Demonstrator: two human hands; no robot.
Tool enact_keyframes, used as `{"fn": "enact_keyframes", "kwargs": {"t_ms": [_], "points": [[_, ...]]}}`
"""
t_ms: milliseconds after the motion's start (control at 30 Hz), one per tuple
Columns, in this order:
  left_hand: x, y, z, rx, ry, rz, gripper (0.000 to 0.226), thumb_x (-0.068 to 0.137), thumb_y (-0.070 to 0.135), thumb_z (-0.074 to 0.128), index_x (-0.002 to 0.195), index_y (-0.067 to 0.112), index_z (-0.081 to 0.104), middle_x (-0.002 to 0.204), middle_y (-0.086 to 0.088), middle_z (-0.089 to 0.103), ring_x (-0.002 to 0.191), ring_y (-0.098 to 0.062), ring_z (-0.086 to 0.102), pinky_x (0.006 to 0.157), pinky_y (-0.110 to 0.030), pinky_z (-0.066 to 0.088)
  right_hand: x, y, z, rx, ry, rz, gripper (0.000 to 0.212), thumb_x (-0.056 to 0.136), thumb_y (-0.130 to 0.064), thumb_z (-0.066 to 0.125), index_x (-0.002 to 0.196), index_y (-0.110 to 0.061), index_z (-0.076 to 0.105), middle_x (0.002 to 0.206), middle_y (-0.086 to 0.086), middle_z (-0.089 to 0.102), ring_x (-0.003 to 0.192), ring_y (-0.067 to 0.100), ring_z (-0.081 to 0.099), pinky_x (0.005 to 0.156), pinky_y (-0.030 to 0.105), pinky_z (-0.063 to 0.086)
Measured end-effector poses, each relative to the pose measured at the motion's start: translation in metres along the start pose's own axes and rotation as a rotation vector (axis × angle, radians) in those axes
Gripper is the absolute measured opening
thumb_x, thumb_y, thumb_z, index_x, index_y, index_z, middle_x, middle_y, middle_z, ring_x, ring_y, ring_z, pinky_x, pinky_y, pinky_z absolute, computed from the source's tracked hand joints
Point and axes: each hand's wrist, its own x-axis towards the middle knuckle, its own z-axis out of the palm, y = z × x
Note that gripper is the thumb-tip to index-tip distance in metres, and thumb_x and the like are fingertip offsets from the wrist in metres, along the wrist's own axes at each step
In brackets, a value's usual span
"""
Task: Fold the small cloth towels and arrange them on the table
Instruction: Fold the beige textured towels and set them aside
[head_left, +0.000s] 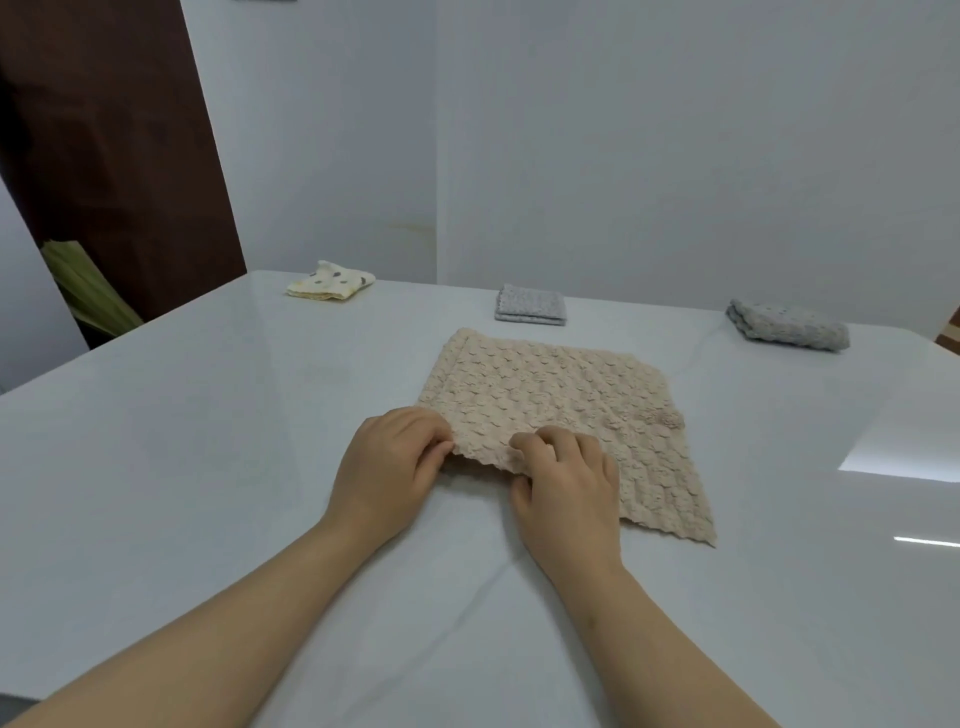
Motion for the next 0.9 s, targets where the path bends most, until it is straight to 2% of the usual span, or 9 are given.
{"fn": "enact_keyframes", "kwargs": {"t_ms": [133,233,300,400,633,733,800,867,900], "points": [[0.002,0.002,-0.002,-0.079,-0.012,-0.155,0.026,0.087,0.025,0.045,0.085,0.007,0.064,0.078,-0.002,0.069,0.074,-0.012,0.053,0.063,-0.015,0.032,0.003,0.014,-0.005,0.005,-0.049,0.099,0.028,0.060,-0.006,0.061,0.083,-0.021,0.069,0.088,-0.002,0.068,0.082,0.028,0.063,0.071,0.037,0.044],[0.012,0.002,-0.004,-0.077,-0.034,-0.217,0.024,0.091,0.021,0.042,0.091,0.006,0.060,0.072,-0.004,0.063,0.066,-0.021,0.051,0.056,-0.012,0.029,0.007,0.024,-0.016,-0.017,-0.177,0.164,0.039,0.078,-0.006,0.054,0.113,-0.022,0.060,0.119,-0.002,0.059,0.112,0.026,0.047,0.090,0.035,0.026],[0.027,0.004,-0.006,-0.074,-0.042,-0.239,0.016,0.095,0.015,0.043,0.096,0.007,0.058,0.073,-0.003,0.058,0.066,-0.022,0.049,0.055,-0.020,0.032,0.011,0.033,-0.019,-0.037,-0.193,0.183,0.043,0.084,-0.009,0.047,0.123,-0.025,0.053,0.129,-0.005,0.052,0.120,0.022,0.040,0.093,0.031,0.020],[0.055,0.009,-0.010,-0.067,-0.069,-0.276,0.017,0.097,0.015,0.037,0.101,0.010,0.053,0.080,-0.002,0.057,0.072,-0.023,0.052,0.063,-0.033,0.038,0.023,0.039,-0.025,-0.052,-0.180,0.220,0.041,0.087,-0.013,0.044,0.125,-0.027,0.052,0.130,-0.006,0.054,0.121,0.021,0.040,0.094,0.030,0.018],[0.095,0.017,-0.041,-0.124,0.082,-0.193,0.018,0.097,0.011,0.037,0.102,0.004,0.053,0.084,-0.002,0.051,0.075,-0.018,0.045,0.062,-0.024,0.028,0.054,0.034,-0.043,0.095,0.056,0.135,0.033,0.080,-0.008,0.055,0.110,-0.018,0.065,0.108,0.003,0.068,0.105,0.028,0.054,0.086,0.031,0.021],[0.091,0.018,-0.063,-0.165,0.170,-0.169,0.018,0.096,0.008,0.038,0.102,0.003,0.054,0.087,-0.003,0.053,0.079,-0.017,0.047,0.060,-0.017,0.032,0.056,0.024,-0.056,0.225,0.086,0.045,0.031,0.078,-0.013,0.055,0.106,-0.015,0.067,0.099,0.003,0.070,0.097,0.027,0.060,0.086,0.032,0.030],[0.081,0.019,-0.078,-0.183,0.219,-0.173,0.018,0.096,0.004,0.038,0.101,0.003,0.056,0.087,-0.002,0.054,0.080,-0.015,0.047,0.067,-0.005,0.035,0.053,0.017,-0.070,0.373,0.040,0.006,0.031,0.078,-0.007,0.057,0.106,-0.013,0.066,0.092,0.003,0.070,0.087,0.019,0.062,0.081,0.025,0.039],[0.068,0.018,-0.090,-0.169,0.215,-0.171,0.018,0.095,0.002,0.039,0.097,0.005,0.057,0.082,0.005,0.053,0.076,-0.008,0.047,0.068,0.000,0.033,0.047,0.012,-0.081,0.527,-0.056,0.018,0.031,0.079,-0.002,0.056,0.103,-0.020,0.065,0.080,-0.003,0.065,0.068,0.003,0.055,0.066,0.013,0.039],[0.060,0.017,-0.094,-0.157,0.184,-0.173,0.018,0.094,0.002,0.040,0.095,0.008,0.057,0.078,0.010,0.052,0.074,-0.004,0.049,0.068,0.001,0.033,0.043,0.011,-0.084,0.577,-0.098,0.039,0.029,0.080,-0.004,0.055,0.098,-0.026,0.062,0.076,-0.005,0.063,0.062,0.001,0.052,0.061,0.012,0.038]]}}
